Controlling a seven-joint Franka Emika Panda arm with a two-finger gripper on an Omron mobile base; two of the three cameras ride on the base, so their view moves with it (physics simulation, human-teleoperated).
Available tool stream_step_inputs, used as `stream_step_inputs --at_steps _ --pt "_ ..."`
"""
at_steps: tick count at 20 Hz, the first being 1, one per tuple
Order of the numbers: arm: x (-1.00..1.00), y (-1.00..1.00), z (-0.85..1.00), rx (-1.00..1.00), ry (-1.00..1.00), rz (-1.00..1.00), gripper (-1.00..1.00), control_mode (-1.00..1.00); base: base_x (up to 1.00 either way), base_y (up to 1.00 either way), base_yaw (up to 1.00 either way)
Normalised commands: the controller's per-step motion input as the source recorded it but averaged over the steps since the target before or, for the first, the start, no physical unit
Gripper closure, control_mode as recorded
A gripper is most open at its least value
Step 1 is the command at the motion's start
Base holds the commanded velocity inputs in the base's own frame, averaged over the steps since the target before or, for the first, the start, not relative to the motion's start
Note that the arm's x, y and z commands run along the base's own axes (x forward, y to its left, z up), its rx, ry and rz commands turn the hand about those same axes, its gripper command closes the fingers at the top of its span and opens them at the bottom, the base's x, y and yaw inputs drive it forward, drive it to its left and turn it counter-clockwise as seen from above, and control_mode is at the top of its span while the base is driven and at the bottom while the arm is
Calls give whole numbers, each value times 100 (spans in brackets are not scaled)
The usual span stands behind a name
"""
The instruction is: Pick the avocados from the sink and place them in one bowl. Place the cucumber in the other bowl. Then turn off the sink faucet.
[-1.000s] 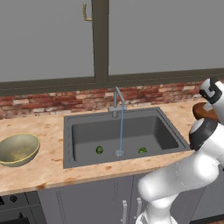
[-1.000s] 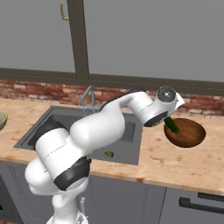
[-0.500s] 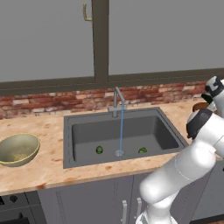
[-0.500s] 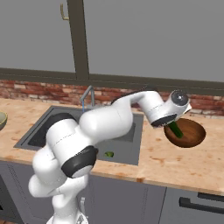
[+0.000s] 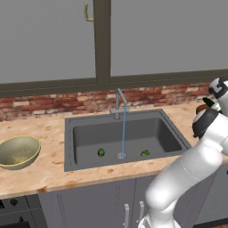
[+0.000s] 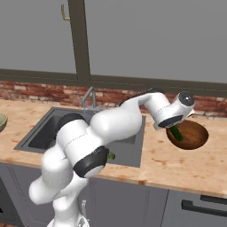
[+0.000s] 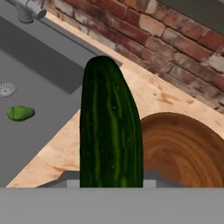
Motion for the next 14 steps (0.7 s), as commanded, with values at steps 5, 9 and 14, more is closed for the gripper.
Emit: stream_step_inputs --at_steps 5,9,14 --pt "8 -11 -22 6 0 0 100 -100 0 0 0" --pt "12 -9 -23 6 0 0 100 -100 0 0 0" --pt "26 0 -18 2 0 0 100 -100 0 0 0"
